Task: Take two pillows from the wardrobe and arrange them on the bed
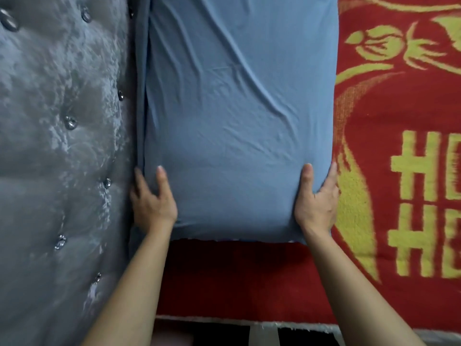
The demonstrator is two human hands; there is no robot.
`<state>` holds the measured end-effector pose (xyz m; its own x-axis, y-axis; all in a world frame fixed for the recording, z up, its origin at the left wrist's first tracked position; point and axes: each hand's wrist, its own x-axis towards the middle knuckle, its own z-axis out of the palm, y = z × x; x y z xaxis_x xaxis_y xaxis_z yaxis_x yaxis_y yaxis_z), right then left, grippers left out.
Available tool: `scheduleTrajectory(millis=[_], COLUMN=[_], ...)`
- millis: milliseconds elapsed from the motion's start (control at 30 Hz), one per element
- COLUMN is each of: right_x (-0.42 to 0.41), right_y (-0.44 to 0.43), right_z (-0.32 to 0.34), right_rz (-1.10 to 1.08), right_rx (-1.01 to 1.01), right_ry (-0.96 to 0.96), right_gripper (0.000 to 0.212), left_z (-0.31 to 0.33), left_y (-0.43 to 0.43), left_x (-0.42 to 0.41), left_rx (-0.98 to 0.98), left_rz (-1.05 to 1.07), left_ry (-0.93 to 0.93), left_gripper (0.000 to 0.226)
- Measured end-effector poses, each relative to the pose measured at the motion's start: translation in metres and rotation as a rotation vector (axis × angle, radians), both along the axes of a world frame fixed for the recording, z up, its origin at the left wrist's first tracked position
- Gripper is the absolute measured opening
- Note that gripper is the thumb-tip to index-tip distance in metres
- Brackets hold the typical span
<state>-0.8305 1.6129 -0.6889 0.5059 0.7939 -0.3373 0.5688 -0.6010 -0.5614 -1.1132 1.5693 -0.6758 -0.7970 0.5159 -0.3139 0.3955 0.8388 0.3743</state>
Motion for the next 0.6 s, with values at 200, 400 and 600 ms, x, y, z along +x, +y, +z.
scheduleTrajectory(millis=[200, 400, 600], right_x=[0.005, 0.017, 0.028], right_y=[-0.017, -0.023, -0.021], right_z=[0.003, -0.01, 0.024], right_rz=[-0.015, 0.224, 0.304], right_rx=[0.24, 0.084, -0.068], right_ry=[-0.023, -0.025, 0.006], right_gripper=[0.074, 0.077, 0.078], left_z=[0.001, -0.013, 0.036], left_y=[-0.017, -0.017, -0.022], left_x=[-0.005, -0.001, -0.005], left_rx=[0.169, 0.048, -0.055], left_rz=[0.123, 0.084, -0.062], left_ry=[0.135, 0.034, -0.081], left_gripper=[0.062, 0.062, 0.058])
